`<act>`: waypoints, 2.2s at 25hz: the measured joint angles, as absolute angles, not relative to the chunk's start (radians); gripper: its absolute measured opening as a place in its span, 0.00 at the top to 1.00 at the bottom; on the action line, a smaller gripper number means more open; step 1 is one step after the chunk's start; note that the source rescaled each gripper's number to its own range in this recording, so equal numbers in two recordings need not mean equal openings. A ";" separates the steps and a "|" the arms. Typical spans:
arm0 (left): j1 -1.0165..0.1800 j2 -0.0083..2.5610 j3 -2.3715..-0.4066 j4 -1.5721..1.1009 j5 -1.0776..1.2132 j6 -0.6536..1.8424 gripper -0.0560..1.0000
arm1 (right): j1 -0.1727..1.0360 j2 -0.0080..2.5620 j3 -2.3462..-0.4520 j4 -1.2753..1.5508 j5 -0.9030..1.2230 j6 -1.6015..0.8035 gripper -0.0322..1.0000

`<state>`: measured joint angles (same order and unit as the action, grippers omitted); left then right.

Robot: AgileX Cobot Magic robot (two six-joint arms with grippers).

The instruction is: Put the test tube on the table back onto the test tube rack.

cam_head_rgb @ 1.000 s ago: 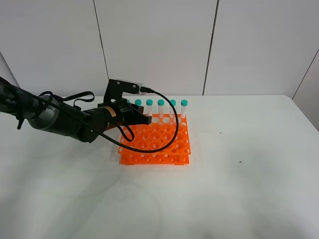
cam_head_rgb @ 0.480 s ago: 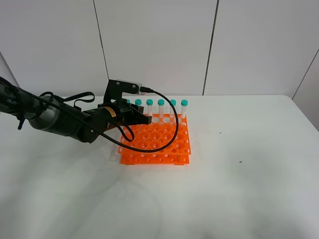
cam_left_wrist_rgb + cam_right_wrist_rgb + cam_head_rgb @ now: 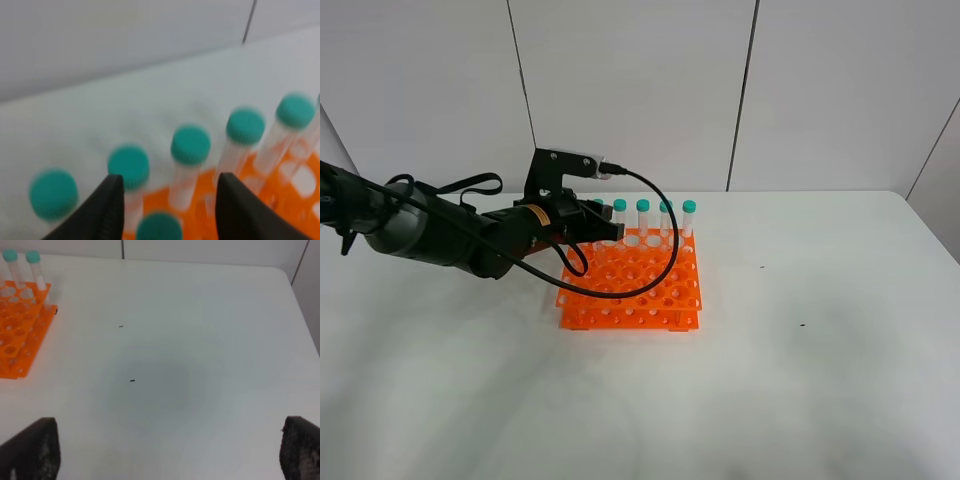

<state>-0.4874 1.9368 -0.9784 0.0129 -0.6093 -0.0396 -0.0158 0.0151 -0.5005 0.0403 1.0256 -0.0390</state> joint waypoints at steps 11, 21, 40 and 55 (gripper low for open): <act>-0.487 1.691 -0.978 0.042 -0.486 -0.040 0.46 | -0.016 0.015 -0.500 0.040 1.026 -0.039 0.02; -0.487 1.572 -1.117 0.045 0.076 -0.017 0.04 | -0.016 0.015 -0.500 0.040 1.026 -0.039 0.02; -0.212 1.903 -1.694 -0.017 1.016 0.017 0.00 | -0.016 0.015 -0.500 0.040 1.026 -0.039 0.02; 0.012 1.734 -1.546 0.013 1.131 0.017 0.00 | -0.016 0.015 -0.500 0.040 1.026 -0.039 0.02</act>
